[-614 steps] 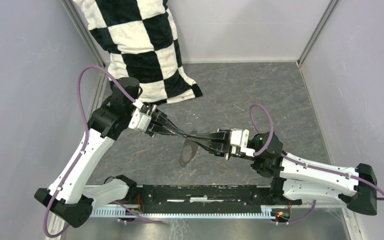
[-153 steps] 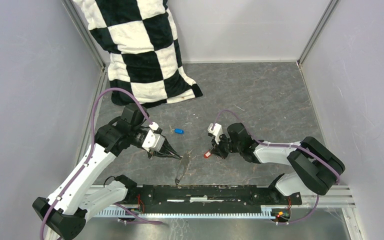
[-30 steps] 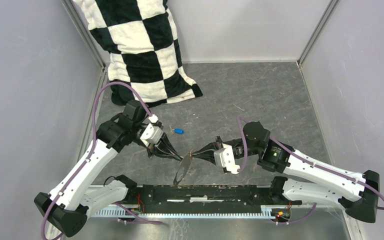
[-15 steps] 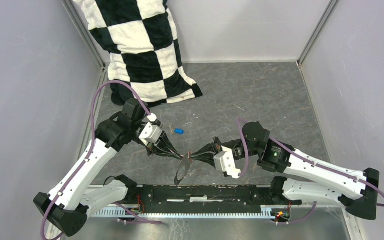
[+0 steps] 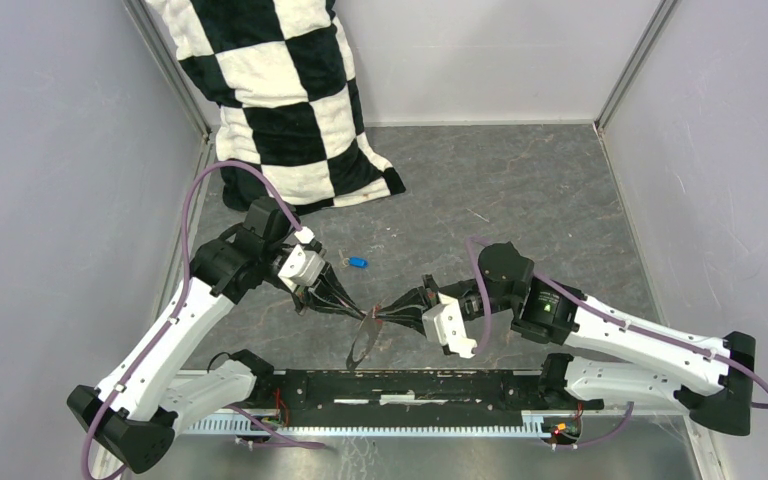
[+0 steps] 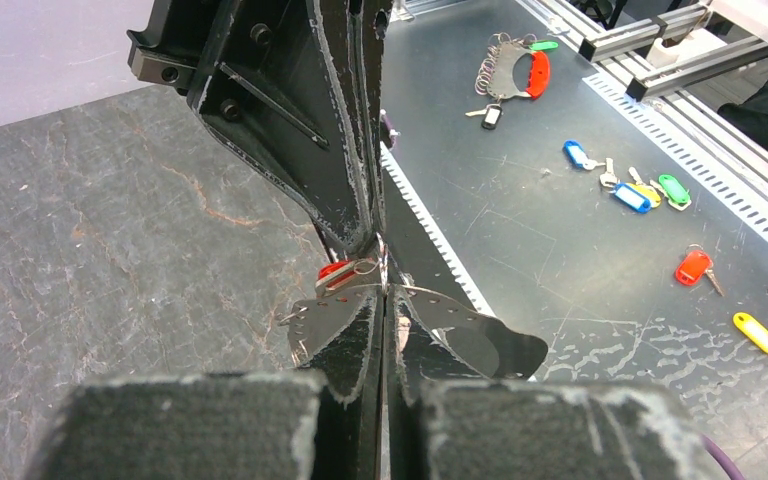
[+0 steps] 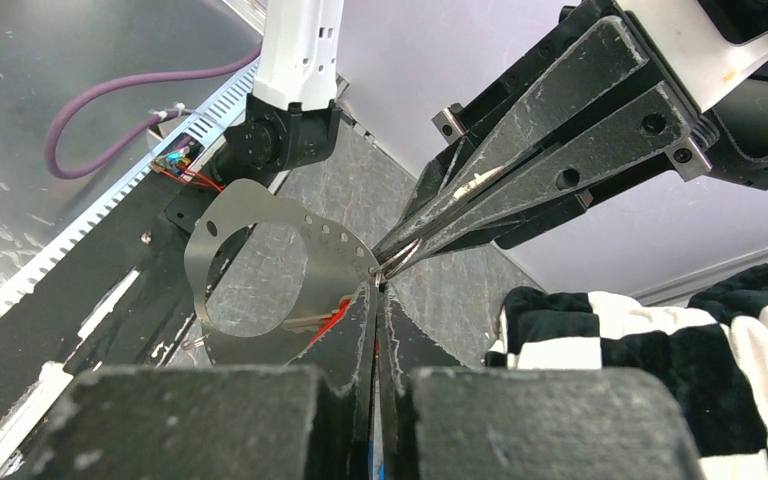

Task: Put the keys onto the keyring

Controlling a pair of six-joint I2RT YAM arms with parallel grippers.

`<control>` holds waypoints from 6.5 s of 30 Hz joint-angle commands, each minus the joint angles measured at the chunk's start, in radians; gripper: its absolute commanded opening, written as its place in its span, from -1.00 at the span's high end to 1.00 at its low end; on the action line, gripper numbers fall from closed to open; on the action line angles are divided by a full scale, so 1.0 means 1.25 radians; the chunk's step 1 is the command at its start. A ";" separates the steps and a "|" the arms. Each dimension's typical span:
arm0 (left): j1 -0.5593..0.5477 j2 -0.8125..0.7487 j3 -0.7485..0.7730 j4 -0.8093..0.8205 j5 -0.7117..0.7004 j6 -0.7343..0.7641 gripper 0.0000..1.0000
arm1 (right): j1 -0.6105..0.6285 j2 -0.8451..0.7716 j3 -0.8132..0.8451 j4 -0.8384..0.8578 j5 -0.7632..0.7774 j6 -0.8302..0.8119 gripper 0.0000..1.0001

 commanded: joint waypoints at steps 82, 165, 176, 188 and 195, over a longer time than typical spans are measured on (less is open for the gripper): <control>0.003 0.059 0.036 0.020 -0.006 -0.037 0.96 | 0.016 -0.007 0.053 -0.044 0.118 -0.033 0.99; 0.002 0.031 0.045 0.045 -0.055 0.023 0.96 | -0.051 0.007 0.098 -0.163 0.007 -0.064 1.00; 0.001 0.028 0.050 0.045 -0.051 0.009 0.95 | -0.051 0.015 0.097 -0.182 0.000 -0.080 1.00; 0.002 0.024 0.050 0.046 -0.045 0.006 0.96 | -0.051 0.032 0.111 -0.182 -0.012 -0.078 1.00; 0.002 0.024 0.050 0.045 -0.043 0.006 0.96 | -0.051 0.027 0.106 -0.155 0.018 -0.073 1.00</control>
